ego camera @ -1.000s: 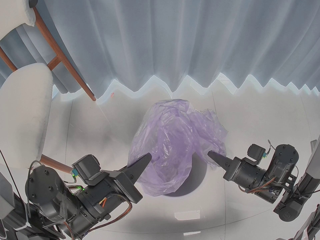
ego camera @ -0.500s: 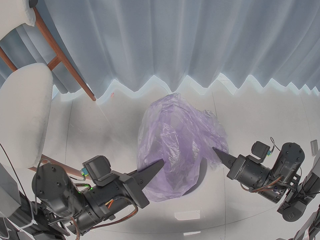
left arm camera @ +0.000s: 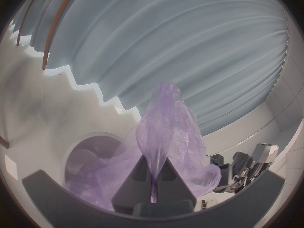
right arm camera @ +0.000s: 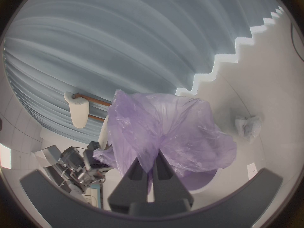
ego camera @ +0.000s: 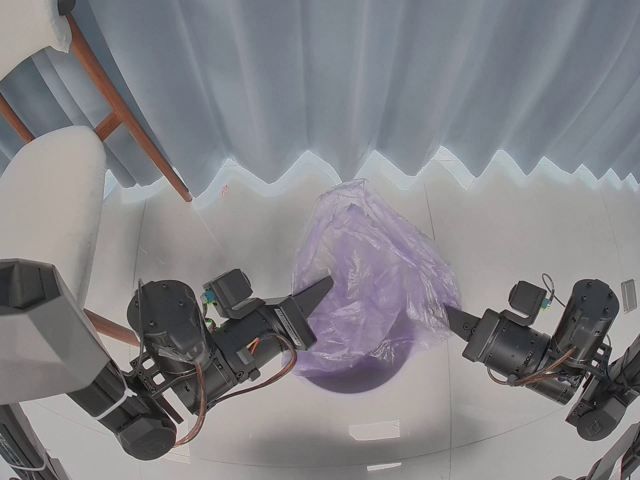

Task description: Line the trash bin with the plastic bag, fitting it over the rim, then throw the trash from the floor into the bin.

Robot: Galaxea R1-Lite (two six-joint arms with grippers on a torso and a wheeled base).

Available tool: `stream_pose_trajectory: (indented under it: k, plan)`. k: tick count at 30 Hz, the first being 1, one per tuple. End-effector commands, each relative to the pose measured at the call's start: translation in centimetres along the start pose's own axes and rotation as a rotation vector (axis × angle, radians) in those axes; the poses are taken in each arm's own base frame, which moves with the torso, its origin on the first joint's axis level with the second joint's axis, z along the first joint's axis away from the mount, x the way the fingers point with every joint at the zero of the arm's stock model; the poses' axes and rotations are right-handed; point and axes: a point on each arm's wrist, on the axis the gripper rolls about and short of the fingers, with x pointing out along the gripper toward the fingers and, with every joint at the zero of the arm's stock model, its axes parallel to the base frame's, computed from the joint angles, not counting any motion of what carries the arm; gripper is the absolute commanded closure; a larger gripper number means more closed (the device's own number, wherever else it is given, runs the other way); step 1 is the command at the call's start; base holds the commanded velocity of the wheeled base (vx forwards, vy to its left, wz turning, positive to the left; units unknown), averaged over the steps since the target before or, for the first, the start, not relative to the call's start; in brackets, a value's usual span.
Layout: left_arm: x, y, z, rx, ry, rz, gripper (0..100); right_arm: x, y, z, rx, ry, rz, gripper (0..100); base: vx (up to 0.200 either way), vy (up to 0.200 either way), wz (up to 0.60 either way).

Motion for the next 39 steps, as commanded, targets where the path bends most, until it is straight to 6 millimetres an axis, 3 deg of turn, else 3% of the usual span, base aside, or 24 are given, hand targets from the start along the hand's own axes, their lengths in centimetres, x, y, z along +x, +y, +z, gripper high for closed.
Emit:
stream_pose_trajectory:
  k: [1, 11, 15, 18, 22, 32, 37, 39]
  plan:
    - [0.4, 2.0, -0.7, 0.018, 0.026, 0.06, 100, 0.0, 0.1, -0.1, 0.049, 0.028, 0.024, 100, 0.0, 0.0, 0.0]
    - [0.2, 3.3, 0.6, 0.118, -0.017, 0.11, 100, 0.1, 1.6, -1.2, 0.114, 0.075, 0.087, 100, 0.0, 0.0, 0.0]
    - [-0.5, 5.6, 2.1, 0.227, -0.049, 0.193, 100, 0.0, 2.6, -2.1, 0.162, 0.111, 0.133, 100, 0.0, 0.0, 0.0]
    - [-1.0, 6.4, 2.5, 0.273, -0.047, 0.226, 100, 0.0, 3.1, -1.8, 0.207, 0.082, 0.174, 100, 0.0, 0.0, 0.0]
    - [-2.0, 6.0, 2.1, 0.275, -0.019, 0.233, 100, -0.2, 3.7, -2.3, 0.265, 0.102, 0.208, 100, 0.0, 0.0, 0.0]
    - [-2.3, 5.4, 1.4, 0.279, 0.007, 0.217, 100, 0.6, 2.4, -4.3, 0.278, 0.169, 0.156, 100, 0.0, 0.0, 0.0]
    - [-2.3, 4.9, 1.0, 0.311, 0.019, 0.208, 100, 0.7, 3.8, -5.2, 0.352, 0.216, 0.199, 100, 0.0, 0.0, 0.0]
    - [-2.4, 4.8, 0.7, 0.32, 0.023, 0.218, 100, 2.0, 4.0, -5.4, 0.354, 0.214, 0.212, 100, 0.0, 0.0, 0.0]
